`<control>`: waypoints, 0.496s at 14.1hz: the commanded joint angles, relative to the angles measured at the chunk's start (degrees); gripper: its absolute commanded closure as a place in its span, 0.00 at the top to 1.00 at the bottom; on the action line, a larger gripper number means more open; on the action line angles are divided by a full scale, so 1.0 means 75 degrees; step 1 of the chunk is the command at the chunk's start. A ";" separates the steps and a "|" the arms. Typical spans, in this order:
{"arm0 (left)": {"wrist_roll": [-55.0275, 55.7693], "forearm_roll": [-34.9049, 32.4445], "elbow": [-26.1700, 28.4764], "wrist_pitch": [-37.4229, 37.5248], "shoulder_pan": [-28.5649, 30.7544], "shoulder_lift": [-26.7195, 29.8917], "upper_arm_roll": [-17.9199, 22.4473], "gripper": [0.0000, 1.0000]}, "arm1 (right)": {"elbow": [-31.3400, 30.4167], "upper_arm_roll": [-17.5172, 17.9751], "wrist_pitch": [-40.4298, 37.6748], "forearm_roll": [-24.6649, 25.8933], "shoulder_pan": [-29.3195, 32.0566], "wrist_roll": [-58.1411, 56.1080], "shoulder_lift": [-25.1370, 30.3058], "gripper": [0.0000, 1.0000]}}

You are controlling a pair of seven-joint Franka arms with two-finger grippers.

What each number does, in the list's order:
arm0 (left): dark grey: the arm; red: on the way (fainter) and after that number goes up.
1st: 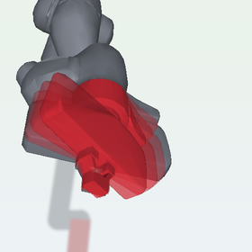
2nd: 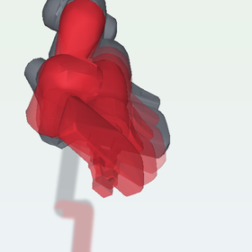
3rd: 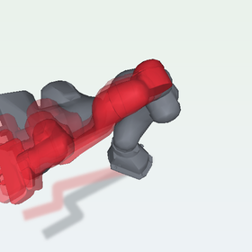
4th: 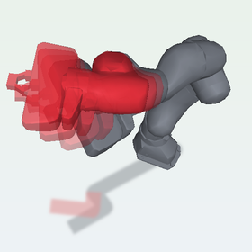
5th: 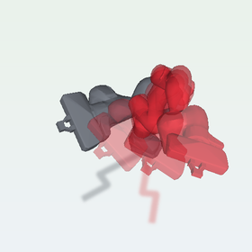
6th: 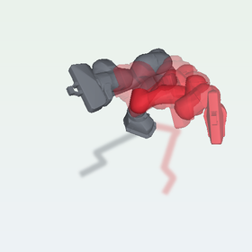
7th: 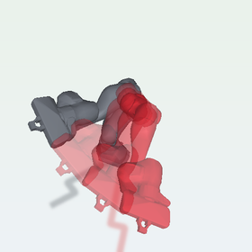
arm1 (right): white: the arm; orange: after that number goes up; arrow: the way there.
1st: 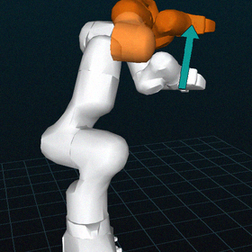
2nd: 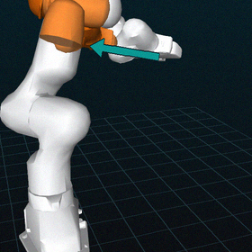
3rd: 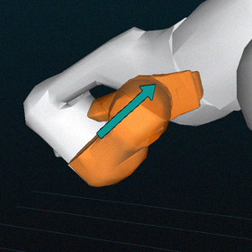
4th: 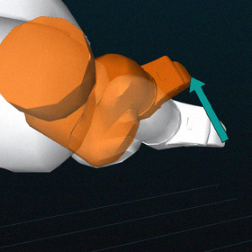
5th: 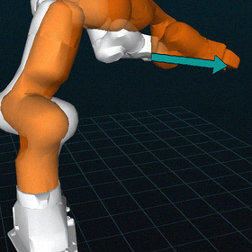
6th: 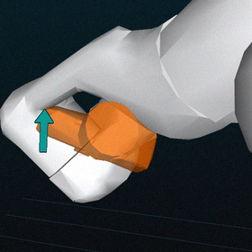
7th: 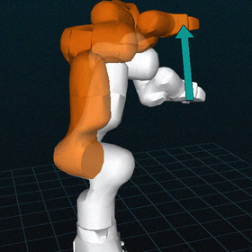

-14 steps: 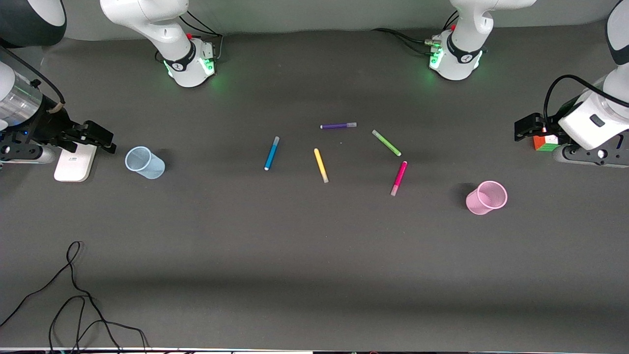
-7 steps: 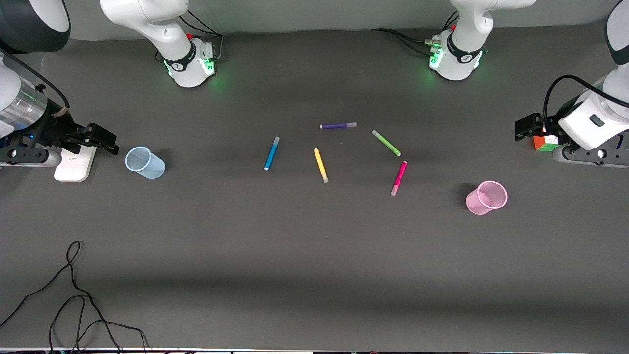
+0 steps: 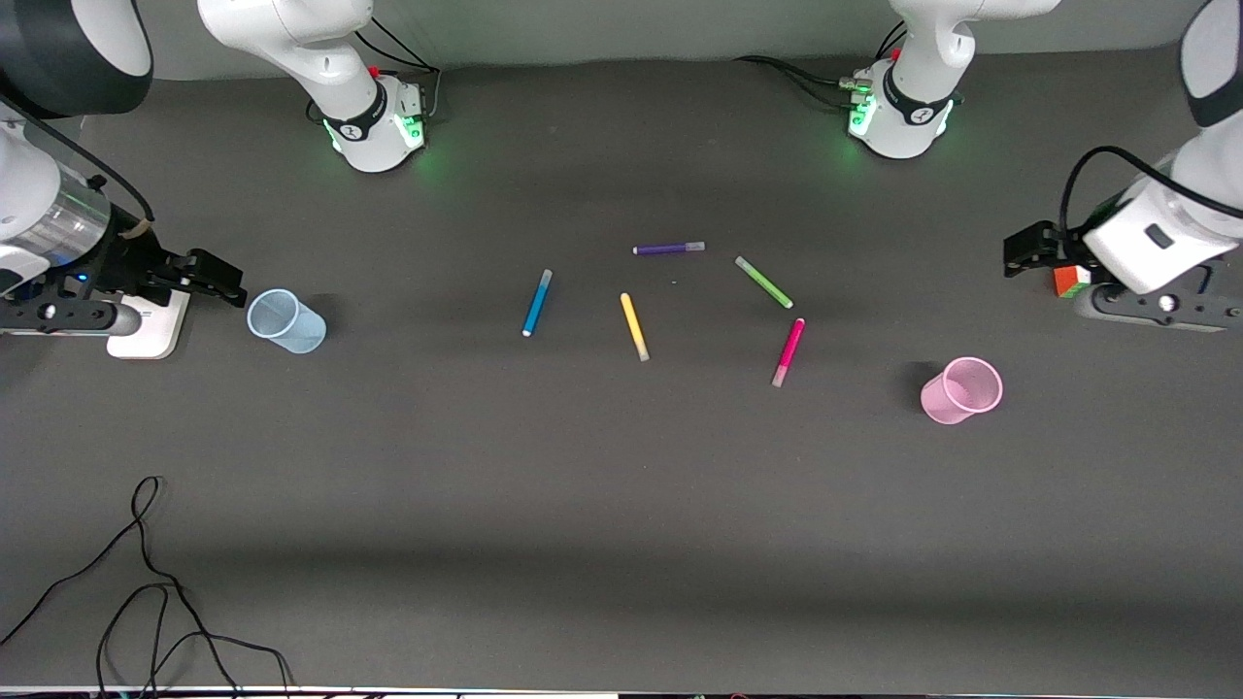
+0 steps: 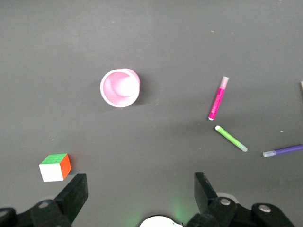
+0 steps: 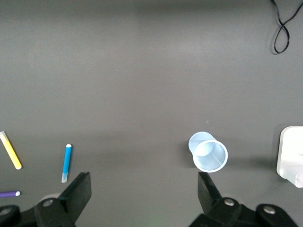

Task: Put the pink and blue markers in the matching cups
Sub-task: 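Reach the right gripper to the blue marker while the left reaches pink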

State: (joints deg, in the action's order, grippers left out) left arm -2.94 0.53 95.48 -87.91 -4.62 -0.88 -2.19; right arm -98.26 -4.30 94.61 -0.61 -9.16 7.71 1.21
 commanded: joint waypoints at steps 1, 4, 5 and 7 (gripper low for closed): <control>-0.0076 0.0034 0.0054 -0.0079 -0.0391 0.0012 -0.0292 1.00 | 0.0186 0.0057 -0.0145 -0.0350 -0.0103 0.0107 -0.0126 1.00; -0.0111 0.0398 0.0113 -0.0207 -0.0870 -0.0105 -0.0504 0.99 | 0.0456 0.0420 -0.0496 -0.0738 -0.0068 0.1054 -0.0500 1.00; -0.0111 0.0409 0.0160 -0.0289 -0.1128 -0.0175 -0.0527 0.99 | 0.0457 0.0560 -0.0590 -0.0809 -0.0068 0.1243 -0.0606 1.00; -0.0111 0.0409 0.0288 -0.0337 -0.1539 -0.0211 -0.0528 1.00 | 0.0433 0.0795 -0.0661 -0.1123 -0.0068 0.1583 -0.0816 1.00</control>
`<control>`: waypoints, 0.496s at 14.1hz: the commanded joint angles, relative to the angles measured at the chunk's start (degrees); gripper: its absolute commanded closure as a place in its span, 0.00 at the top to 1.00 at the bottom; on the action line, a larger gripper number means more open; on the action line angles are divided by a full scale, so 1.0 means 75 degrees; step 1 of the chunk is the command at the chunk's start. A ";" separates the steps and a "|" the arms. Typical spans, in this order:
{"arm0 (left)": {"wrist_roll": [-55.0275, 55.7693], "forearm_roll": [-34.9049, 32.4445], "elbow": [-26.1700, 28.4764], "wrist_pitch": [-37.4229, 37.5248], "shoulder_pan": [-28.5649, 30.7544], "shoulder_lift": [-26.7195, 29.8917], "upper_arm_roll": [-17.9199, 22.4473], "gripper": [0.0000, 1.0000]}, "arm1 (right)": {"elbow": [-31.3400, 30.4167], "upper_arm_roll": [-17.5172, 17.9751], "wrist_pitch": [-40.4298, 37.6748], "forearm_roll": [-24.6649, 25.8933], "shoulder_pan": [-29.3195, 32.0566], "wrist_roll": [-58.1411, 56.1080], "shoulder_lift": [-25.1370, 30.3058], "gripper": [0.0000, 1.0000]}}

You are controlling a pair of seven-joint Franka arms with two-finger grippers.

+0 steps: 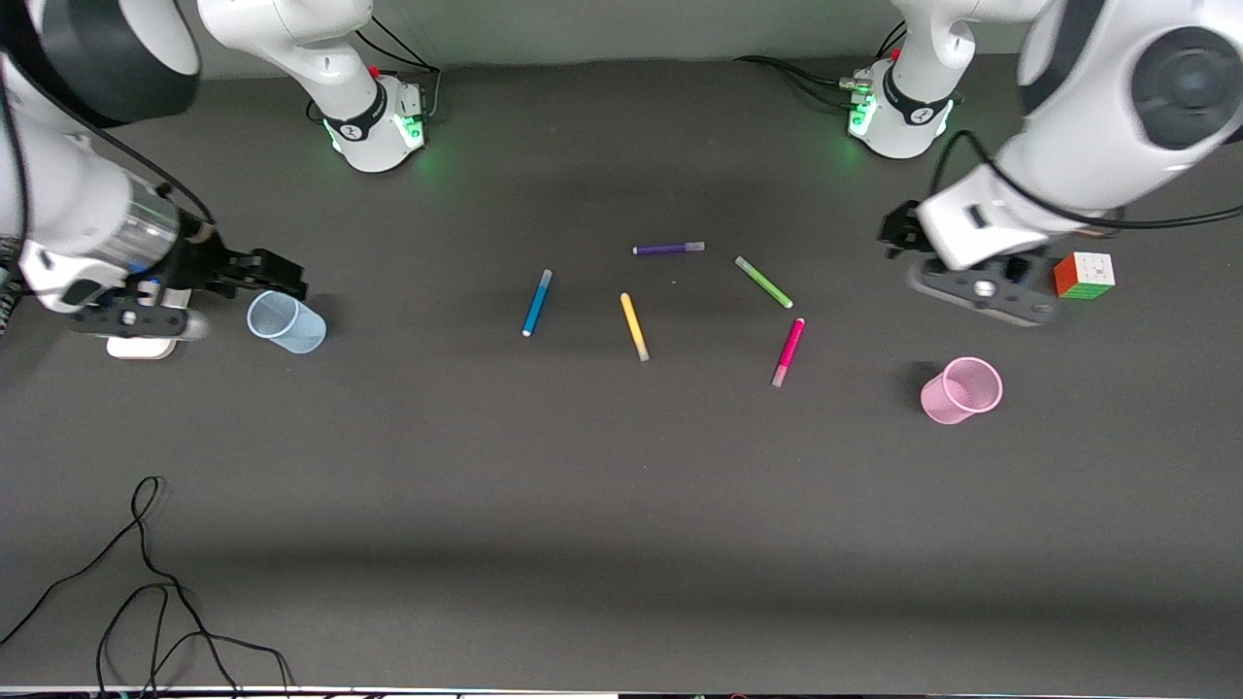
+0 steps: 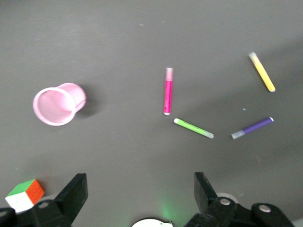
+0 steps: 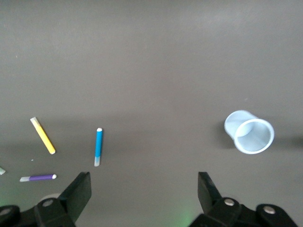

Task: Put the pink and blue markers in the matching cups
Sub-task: 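Reach the right gripper to the blue marker while the left reaches pink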

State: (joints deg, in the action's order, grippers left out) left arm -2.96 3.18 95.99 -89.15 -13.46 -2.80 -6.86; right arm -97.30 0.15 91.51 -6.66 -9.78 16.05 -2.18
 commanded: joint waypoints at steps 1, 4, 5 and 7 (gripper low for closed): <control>-0.0109 0.0057 0.0383 -0.0334 -0.0373 0.0068 0.0095 1.00 | 0.0294 0.0284 -0.0248 -0.0632 0.0015 0.0834 -0.0505 1.00; -0.0109 0.0057 0.1190 -0.1036 -0.0408 0.0173 0.0095 1.00 | 0.0341 0.0752 -0.0236 -0.1208 0.0015 0.1387 -0.1195 1.00; -0.0109 0.0057 0.1495 -0.1410 -0.0431 0.0162 0.0095 1.00 | 0.0329 0.0858 -0.0190 -0.1430 0.0004 0.1527 -0.1499 1.00; -0.0051 0.0033 0.2255 -0.2346 -0.0618 0.0127 0.0095 1.00 | 0.0329 0.1162 -0.0084 -0.1561 0.0004 0.1960 -0.2086 1.00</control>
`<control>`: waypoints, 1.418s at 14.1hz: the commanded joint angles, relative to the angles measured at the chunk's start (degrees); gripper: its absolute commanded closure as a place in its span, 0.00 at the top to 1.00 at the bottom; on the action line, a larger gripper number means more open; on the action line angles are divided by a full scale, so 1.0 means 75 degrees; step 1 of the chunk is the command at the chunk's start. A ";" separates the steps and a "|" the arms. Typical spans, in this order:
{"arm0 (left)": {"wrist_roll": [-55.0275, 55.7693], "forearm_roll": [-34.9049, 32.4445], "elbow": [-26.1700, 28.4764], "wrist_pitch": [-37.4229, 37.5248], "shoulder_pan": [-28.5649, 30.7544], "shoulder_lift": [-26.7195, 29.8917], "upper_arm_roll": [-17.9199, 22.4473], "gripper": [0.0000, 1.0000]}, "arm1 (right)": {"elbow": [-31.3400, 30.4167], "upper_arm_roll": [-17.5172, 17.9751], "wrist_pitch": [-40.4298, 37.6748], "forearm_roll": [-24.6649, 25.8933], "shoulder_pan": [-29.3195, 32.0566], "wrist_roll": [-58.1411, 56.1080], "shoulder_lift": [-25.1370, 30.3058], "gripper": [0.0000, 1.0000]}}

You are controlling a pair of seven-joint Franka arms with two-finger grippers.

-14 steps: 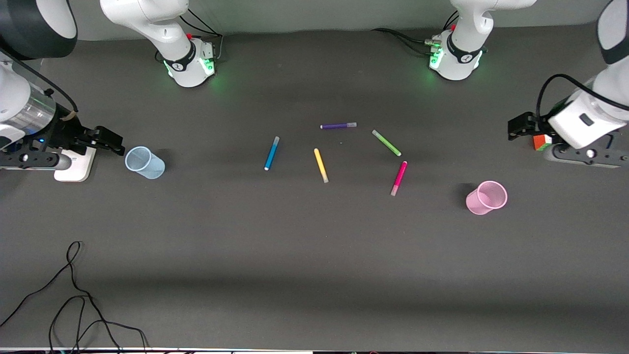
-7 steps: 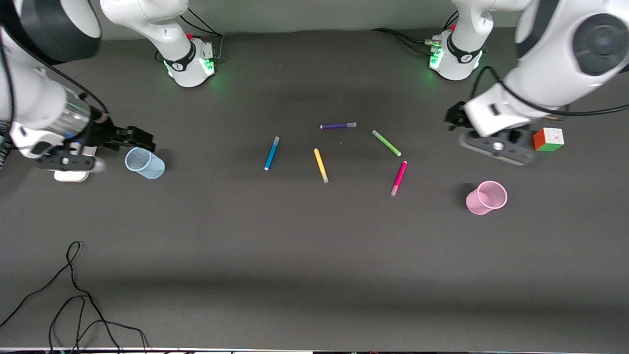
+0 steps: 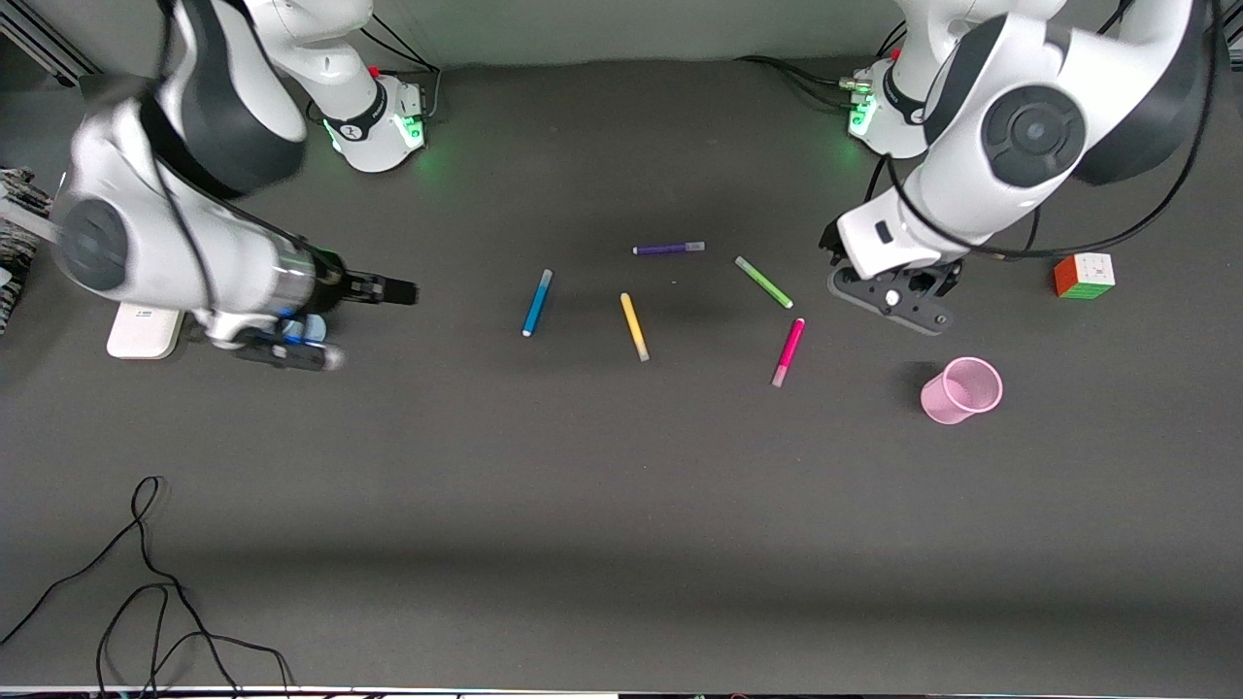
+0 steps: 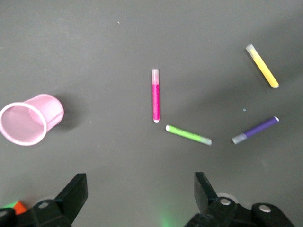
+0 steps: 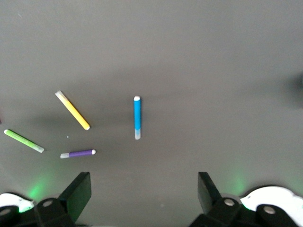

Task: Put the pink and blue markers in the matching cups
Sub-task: 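Reach the right gripper to the blue marker while the left reaches pink, then close the right gripper on blue while the left grips pink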

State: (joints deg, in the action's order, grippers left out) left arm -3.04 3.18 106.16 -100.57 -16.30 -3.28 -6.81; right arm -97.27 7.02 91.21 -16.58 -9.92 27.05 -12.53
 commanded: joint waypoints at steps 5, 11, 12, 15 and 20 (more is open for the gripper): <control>0.0230 -0.0107 0.2637 -0.3555 -0.0603 -0.0194 0.0088 1.00 | 0.0137 0.0517 0.0330 -0.0227 -0.0095 0.0623 -0.2065 1.00; 0.0534 -0.0330 0.2850 -0.5383 -0.0862 -0.1810 0.0100 1.00 | -0.0273 0.0517 0.1560 -0.0239 -0.0365 0.0693 -0.3225 1.00; 0.0674 -0.0447 0.2919 -0.5619 -0.0885 -0.2010 0.0100 1.00 | -0.0273 0.0541 0.1700 -0.0251 -0.0365 0.0798 -0.3413 1.00; 0.0910 -0.0553 0.2932 -0.5902 -0.0991 -0.2444 0.0123 1.00 | -0.0308 0.0868 0.1993 -0.0251 -0.0388 0.1534 -0.3731 0.98; 0.0910 -0.0553 0.2932 -0.6301 -0.0979 -0.2844 0.0159 0.99 | -0.0519 0.0951 0.2428 -0.0239 -0.0423 0.1690 -0.3884 0.92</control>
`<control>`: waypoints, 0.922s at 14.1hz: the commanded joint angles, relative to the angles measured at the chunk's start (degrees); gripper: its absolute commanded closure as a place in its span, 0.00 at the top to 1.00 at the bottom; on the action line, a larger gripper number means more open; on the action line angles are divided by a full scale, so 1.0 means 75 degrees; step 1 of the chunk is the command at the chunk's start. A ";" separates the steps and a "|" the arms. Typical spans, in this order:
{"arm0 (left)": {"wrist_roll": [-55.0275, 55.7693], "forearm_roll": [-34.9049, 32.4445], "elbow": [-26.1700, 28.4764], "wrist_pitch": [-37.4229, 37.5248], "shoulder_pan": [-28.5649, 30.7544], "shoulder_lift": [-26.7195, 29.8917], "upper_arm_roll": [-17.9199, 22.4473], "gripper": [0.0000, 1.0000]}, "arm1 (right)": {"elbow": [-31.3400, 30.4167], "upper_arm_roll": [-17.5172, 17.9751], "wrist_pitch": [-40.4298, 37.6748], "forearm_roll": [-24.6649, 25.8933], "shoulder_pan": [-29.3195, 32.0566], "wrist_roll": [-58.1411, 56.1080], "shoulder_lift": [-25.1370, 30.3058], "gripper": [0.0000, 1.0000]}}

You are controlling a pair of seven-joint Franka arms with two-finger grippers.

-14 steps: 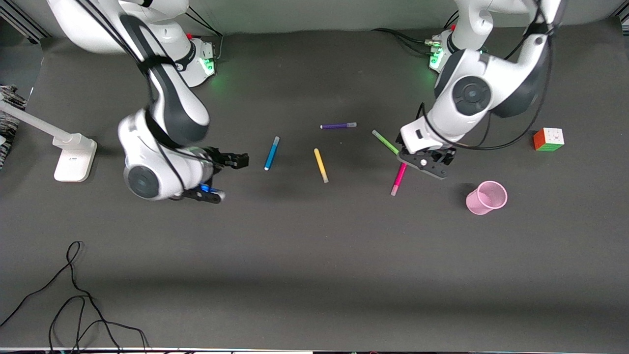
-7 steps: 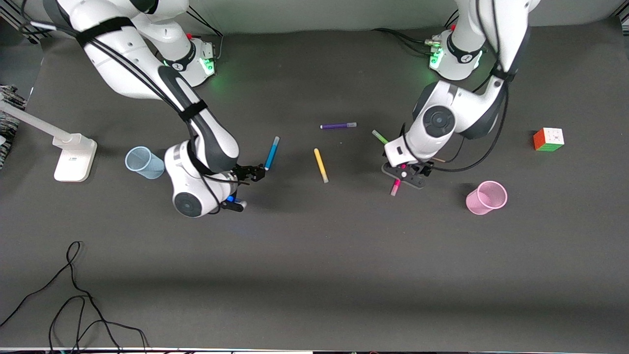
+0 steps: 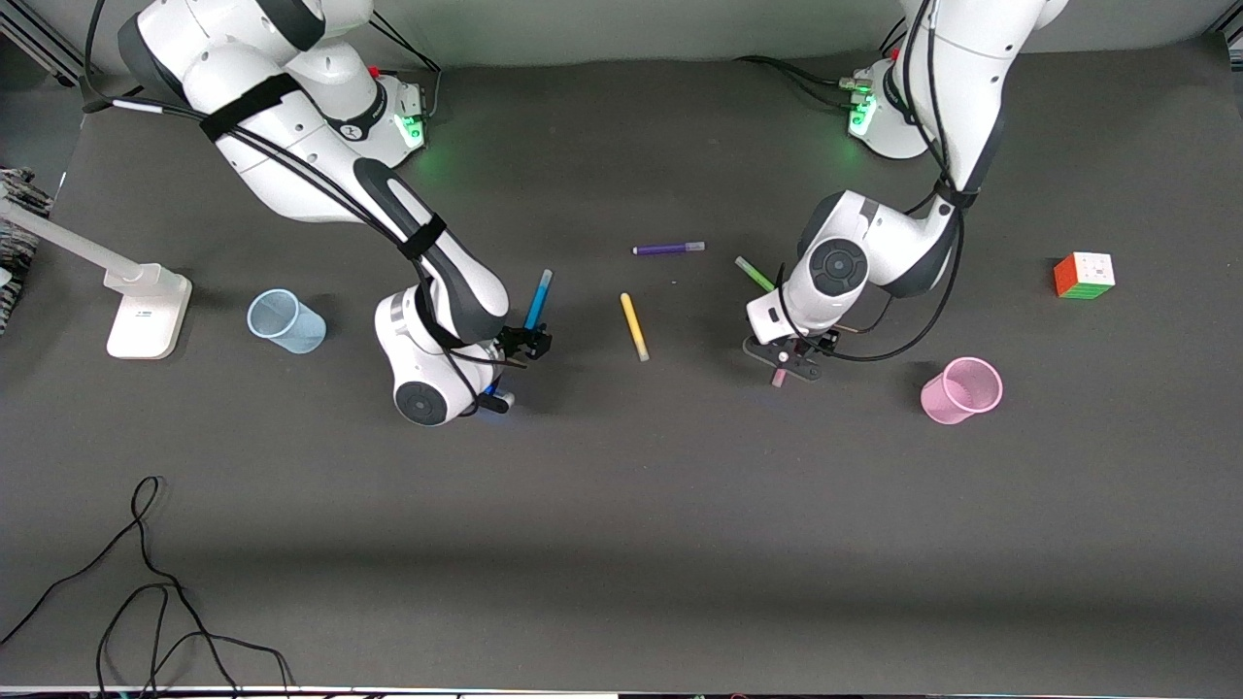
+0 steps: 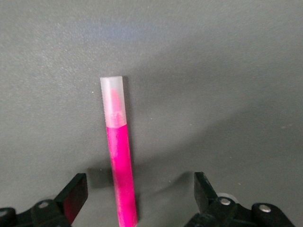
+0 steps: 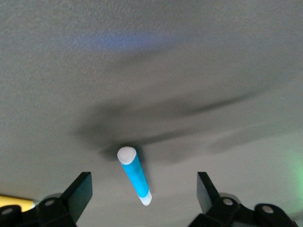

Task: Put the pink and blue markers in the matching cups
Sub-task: 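Close the right gripper on blue while the left grips pink, then carry blue to the blue cup while the left carries pink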

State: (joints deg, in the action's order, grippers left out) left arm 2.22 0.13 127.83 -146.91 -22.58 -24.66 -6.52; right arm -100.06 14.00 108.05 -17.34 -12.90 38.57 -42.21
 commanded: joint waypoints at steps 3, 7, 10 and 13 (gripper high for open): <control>0.0208 -0.0146 0.0030 -0.0077 -0.0118 0.0030 0.0131 0.90 | -0.0264 0.0021 0.0452 -0.0137 -0.0084 0.0108 0.0073 0.73; 0.0231 -0.0146 0.0018 -0.0006 -0.0094 0.0089 0.0143 0.51 | -0.0276 0.0020 0.0511 -0.0137 -0.0072 0.0096 0.0073 0.26; 0.0231 -0.0146 -0.0005 0.0017 -0.0083 0.0101 0.0154 0.23 | -0.0276 0.0009 0.0535 -0.0137 -0.0049 0.0096 0.0108 0.00; 0.0231 -0.0146 -0.0005 0.0017 -0.0048 0.0101 0.0154 0.09 | -0.0276 0.0009 0.0418 -0.0032 -0.0014 0.0096 0.0597 0.00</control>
State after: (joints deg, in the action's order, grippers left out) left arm 2.47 -0.14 127.62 -146.97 -22.55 -23.98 -5.55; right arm -101.12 14.41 111.38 -17.52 -12.93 38.57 -41.83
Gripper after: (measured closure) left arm 0.819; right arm 0.828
